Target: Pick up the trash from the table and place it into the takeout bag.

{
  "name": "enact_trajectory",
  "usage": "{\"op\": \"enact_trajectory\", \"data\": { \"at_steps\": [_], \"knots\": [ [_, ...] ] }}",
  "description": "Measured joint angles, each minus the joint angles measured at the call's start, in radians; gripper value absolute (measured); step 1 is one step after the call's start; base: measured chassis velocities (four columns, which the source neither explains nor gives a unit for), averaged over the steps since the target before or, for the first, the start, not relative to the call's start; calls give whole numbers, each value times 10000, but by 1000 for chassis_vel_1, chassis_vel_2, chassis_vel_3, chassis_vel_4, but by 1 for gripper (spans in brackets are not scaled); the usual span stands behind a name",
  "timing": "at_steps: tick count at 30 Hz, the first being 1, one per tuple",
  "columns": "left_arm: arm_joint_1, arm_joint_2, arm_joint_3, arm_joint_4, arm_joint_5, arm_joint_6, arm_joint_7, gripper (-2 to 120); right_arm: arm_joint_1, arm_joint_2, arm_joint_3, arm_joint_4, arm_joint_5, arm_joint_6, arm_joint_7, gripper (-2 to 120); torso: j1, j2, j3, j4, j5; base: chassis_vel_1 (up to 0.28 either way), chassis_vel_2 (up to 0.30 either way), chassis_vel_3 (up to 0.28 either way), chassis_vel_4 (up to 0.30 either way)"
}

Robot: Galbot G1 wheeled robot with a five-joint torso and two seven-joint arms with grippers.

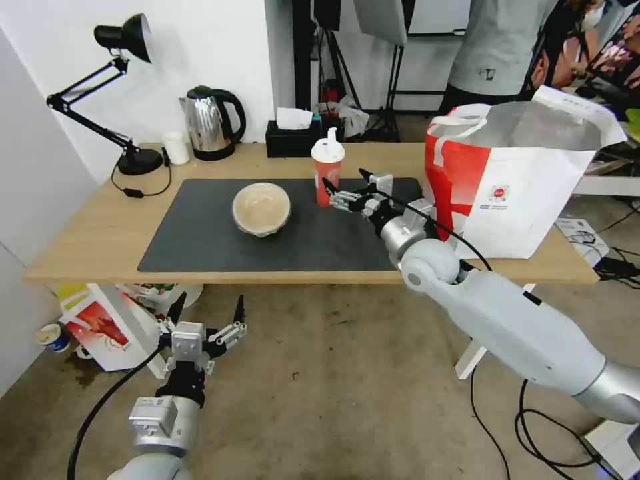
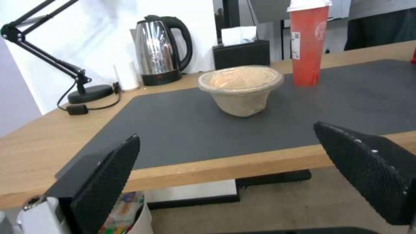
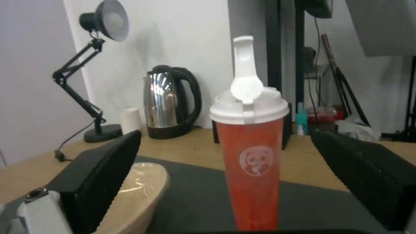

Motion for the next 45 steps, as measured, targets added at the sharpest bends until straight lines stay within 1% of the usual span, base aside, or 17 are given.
{"op": "enact_trajectory", "data": {
  "at_steps": [16, 38, 45],
  "knots": [
    [0, 0, 0, 0, 0, 0, 0, 100, 219, 550, -230, -550, -27, -243, 366, 100, 0, 0, 1, 1, 0, 0, 0, 0, 0],
    [0, 0, 0, 0, 0, 0, 0, 100, 502, 959, -359, -1199, -8, -295, 396, 100, 0, 0, 1, 1, 0, 0, 0, 0, 0],
    [0, 0, 0, 0, 0, 0, 0, 100, 640, 1301, -377, -1526, -7, -295, 397, 100, 0, 0, 1, 1, 0, 0, 0, 0, 0]
  ]
}}
